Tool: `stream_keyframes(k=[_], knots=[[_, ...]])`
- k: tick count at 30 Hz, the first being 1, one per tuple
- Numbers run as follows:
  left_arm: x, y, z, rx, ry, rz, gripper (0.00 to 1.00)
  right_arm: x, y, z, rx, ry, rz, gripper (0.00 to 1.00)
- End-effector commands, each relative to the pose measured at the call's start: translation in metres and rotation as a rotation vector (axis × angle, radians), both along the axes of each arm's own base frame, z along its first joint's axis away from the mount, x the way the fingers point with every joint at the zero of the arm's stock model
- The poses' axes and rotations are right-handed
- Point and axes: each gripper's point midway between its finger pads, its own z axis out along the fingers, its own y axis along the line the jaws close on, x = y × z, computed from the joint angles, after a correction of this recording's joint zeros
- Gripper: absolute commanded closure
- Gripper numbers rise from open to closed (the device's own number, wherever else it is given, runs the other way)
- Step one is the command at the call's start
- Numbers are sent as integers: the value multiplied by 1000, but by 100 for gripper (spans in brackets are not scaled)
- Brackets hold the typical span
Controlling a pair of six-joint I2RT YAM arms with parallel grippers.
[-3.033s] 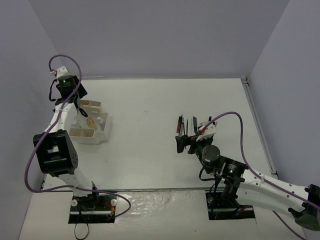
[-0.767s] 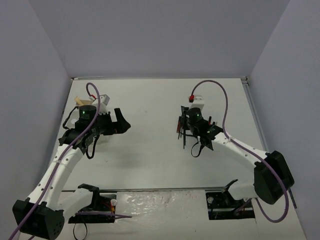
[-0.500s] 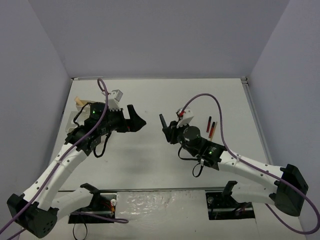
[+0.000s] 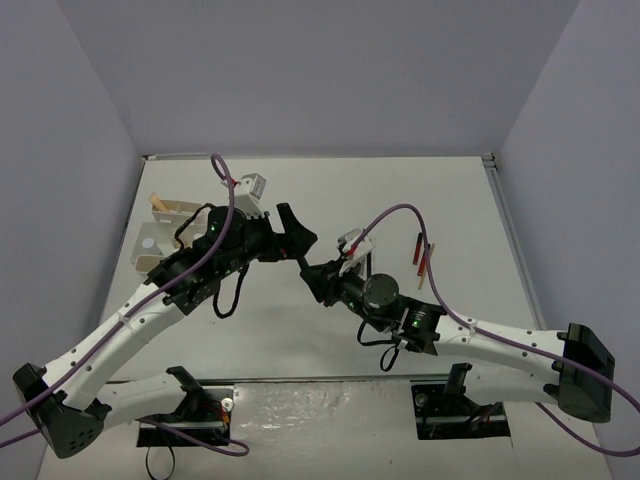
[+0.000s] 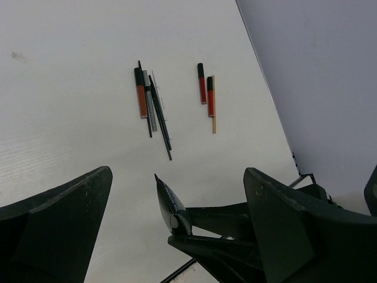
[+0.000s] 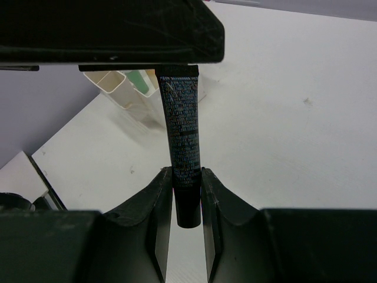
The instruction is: Organize the makeup
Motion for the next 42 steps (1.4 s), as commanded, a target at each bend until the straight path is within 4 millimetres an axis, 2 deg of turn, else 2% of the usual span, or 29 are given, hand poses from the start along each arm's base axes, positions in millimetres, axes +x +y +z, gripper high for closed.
stream_keyframes(k=[1,3,5,8,13,15,25,28,31,33,34,36,40,42], knots=[[9,-1,15,-49,-15,83,11,2,1,41,124,-79,-24,97],[8,-5,11,-44,3,81,19,2,0,40,120,-81,-30,97],[6,-7,8,-38,15,79,33,4,-2,39,113,-81,-42,97],[3,-9,5,-36,29,74,46,8,-5,36,102,-83,-74,97],[-2,-14,-3,-28,53,62,62,12,-7,28,69,-78,-104,97],[-3,-16,-5,-28,59,57,66,13,-5,27,66,-76,-104,97],[-1,-26,-17,4,86,50,66,16,-10,26,59,-79,-136,98],[-1,-28,-19,13,83,52,76,17,-10,24,53,-76,-141,98],[2,-27,-17,16,68,63,93,17,-10,23,51,-77,-142,95],[3,-25,-14,15,53,68,99,17,-10,23,50,-76,-144,92],[4,-25,-13,15,45,69,100,18,-11,23,49,-76,-145,90],[6,-25,-8,10,19,69,100,18,-12,22,47,-75,-152,79],[13,-18,2,39,-37,96,100,20,-16,21,32,-58,-175,38],[20,-5,5,105,-77,134,100,23,-23,20,17,-48,-211,22]])
